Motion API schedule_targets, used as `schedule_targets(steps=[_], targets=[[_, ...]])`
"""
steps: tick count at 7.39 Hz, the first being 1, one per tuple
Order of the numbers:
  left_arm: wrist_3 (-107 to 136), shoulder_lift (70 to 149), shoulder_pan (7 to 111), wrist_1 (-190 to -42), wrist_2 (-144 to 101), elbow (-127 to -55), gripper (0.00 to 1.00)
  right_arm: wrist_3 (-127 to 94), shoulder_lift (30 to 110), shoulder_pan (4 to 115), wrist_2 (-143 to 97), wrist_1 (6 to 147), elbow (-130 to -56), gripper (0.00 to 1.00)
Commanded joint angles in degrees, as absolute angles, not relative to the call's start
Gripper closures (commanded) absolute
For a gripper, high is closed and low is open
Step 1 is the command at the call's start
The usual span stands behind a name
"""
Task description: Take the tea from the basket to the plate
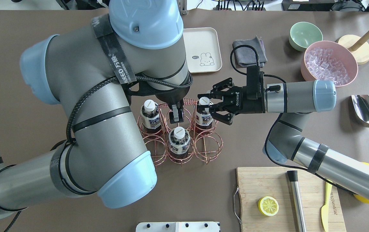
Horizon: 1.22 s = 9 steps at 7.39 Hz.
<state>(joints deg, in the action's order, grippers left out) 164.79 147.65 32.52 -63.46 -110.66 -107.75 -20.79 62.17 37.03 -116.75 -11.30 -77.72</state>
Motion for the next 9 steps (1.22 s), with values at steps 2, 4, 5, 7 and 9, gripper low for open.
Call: schedule_targets(steps=[2, 4, 5, 7, 9], targets=[[164.79, 147.66, 32.43, -63.46, -110.65, -107.67, 1.00, -21.09, 62.84, 37.70, -116.98, -11.34, -79.71, 1.00], [164.79, 147.57, 32.34, -63.46, -110.65, -107.75, 1.00, -25.12, 62.93, 40.76, -117.42, -11.16, -83.04, 1.00], [164.79, 147.57, 32.26, -63.46, -110.65, -107.75, 1.00, -27.83, 62.84, 43.04, -118.81, -9.68, -85.49, 1.00], [164.79, 147.57, 31.91, -63.37, -110.57, -107.67, 1.00, -34.33, 61.88, 48.31, -121.28, -4.76, -90.78, 1.00], [164.79, 147.57, 31.90, -63.37, -110.57, -107.67, 1.00, -35.16, 60.47, 51.40, -121.64, -4.66, -90.62, 1.00]])
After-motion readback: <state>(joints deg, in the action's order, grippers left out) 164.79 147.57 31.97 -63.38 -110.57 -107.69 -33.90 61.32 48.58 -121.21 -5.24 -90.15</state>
